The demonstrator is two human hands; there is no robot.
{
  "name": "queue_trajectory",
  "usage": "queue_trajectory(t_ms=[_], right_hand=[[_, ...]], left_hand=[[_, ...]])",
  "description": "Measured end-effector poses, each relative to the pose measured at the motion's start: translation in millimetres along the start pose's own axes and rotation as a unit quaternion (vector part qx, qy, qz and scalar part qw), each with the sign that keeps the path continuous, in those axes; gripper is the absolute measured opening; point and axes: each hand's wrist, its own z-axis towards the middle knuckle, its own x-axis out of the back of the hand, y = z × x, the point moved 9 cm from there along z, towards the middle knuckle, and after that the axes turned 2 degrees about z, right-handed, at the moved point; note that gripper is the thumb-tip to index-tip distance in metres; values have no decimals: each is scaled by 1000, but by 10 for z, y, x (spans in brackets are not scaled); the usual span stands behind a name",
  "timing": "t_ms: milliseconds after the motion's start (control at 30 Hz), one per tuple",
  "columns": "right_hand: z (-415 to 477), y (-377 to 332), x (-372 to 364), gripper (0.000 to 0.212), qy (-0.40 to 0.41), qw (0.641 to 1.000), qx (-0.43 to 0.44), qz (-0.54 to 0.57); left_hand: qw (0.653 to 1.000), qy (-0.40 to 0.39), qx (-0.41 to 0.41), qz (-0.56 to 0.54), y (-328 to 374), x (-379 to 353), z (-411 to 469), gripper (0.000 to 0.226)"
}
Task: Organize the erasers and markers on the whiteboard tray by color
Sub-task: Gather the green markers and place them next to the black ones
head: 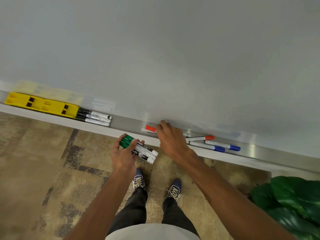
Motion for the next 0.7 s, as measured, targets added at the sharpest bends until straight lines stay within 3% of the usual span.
queue_trajectory(t_ms=[267, 467, 700], right_hand=[[-436, 626, 16, 25, 35, 990, -102, -89], [-549, 803, -112, 41, 30, 983, -148, -104], [-592, 807, -108, 51, 90, 984, -135, -72]], left_hand=[[999, -13, 31, -12, -120, -114, -68, 40], [1000, -17, 25, 3, -146, -153, -126, 44], [1000, -14, 27, 6, -123, -169, -158, 43]])
